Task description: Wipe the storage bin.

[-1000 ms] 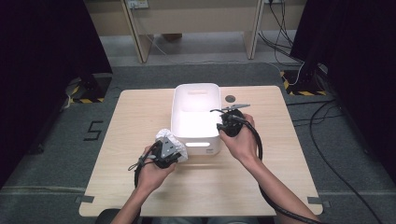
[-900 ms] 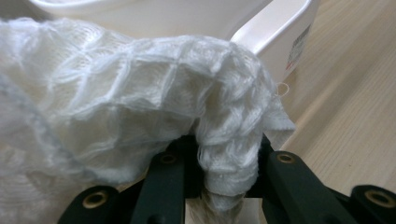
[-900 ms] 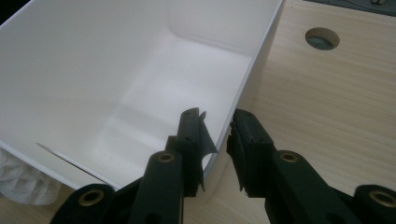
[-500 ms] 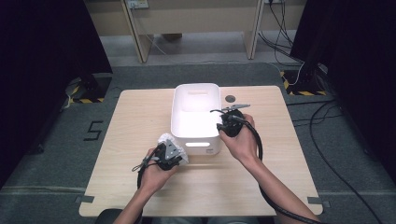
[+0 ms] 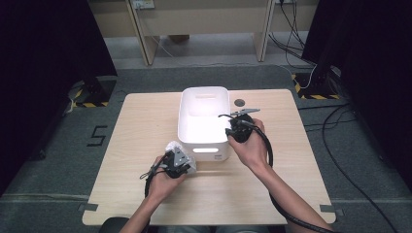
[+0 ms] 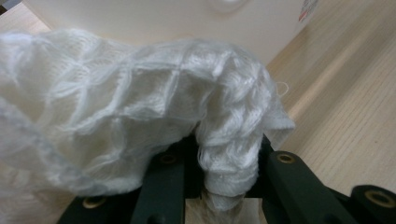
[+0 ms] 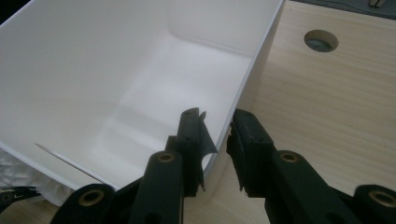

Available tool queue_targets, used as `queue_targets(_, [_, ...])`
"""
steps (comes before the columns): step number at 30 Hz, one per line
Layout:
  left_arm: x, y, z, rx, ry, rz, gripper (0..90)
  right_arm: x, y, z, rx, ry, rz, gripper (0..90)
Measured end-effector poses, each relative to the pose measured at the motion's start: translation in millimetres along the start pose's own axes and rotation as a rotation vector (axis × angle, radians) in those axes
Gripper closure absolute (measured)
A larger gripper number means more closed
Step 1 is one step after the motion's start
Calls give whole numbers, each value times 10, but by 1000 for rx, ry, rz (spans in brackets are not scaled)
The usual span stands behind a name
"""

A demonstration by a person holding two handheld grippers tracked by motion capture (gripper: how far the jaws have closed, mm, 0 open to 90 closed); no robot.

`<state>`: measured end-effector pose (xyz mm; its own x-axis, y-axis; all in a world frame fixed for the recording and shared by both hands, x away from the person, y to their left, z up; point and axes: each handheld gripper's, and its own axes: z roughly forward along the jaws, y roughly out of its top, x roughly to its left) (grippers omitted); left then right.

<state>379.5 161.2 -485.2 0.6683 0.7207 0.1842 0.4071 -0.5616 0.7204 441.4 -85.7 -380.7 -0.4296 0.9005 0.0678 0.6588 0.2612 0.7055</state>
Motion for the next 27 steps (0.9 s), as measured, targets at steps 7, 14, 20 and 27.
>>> queue_targets(7, [-39,63,-55,-30,2,-40,747,5,-3,1,-2,-1,5,741])
queue_targets(14, [-58,176,-158,-57,10,-43,747,7,-2,5,-4,-1,7,741])
queue_targets(20, [-69,276,-257,-93,22,-46,747,19,-1,12,-8,0,8,739])
queue_targets(27, [-85,368,-336,-128,32,-37,746,17,-2,13,-10,0,7,738])
